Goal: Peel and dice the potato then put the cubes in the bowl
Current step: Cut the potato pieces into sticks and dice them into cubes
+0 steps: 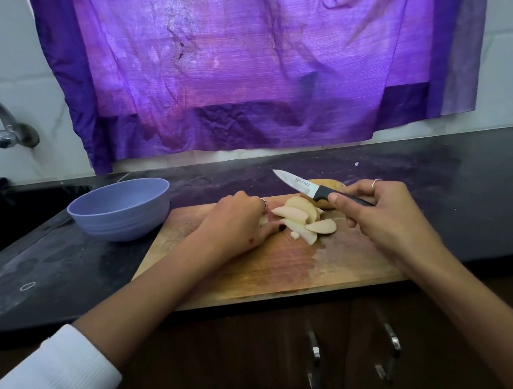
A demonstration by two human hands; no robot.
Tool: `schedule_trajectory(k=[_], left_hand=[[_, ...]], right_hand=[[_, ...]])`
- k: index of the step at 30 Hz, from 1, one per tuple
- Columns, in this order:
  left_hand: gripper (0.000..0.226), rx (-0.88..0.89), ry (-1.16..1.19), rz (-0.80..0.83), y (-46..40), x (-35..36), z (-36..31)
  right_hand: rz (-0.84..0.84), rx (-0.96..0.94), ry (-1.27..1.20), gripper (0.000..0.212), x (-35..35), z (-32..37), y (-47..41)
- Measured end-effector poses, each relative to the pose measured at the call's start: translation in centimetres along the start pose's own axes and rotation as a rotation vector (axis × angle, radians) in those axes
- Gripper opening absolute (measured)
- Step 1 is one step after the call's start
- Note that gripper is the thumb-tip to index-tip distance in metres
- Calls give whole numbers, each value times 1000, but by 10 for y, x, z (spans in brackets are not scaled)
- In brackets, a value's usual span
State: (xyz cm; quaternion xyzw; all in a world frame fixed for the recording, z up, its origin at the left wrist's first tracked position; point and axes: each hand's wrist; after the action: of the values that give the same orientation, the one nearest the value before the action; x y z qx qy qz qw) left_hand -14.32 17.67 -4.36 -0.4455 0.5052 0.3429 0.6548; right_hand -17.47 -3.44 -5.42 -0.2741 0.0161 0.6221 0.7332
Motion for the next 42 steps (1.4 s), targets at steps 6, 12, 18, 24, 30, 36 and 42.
schedule_trajectory(k=[6,12,18,24,30,36,42], left_hand=[[33,34,-123,-74,-4,-2,6],[42,-85,390,-269,-16,-7,34],[34,4,345,-202,22,-53,29],[30,-21,-30,121,38,-22,17],[27,-68,380,117,63,-26,35],[14,-181,500,-101,85,-9,34],[11,-231,536,-168,87,-4,18]], right_hand=[[-2,-7,3,9,-5,0,6],[-3,1,14,9,-8,5,19],[53,38,-28,9,-12,6,35],[117,-8,38,8,-2,17,51],[153,-62,143,8,-10,25,57],[206,-205,483,35,1,35,76],[244,-266,670,36,17,43,79]])
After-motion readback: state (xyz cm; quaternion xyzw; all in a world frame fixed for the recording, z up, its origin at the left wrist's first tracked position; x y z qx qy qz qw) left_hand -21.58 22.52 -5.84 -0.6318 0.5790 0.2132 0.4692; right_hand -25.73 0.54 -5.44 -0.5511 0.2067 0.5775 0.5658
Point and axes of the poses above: each hand's wrist, its own y-axis away from the middle knuckle, its own x-axis out of the palm, z = x × y, and after that the axes turned 4 degrees about z, right-handed
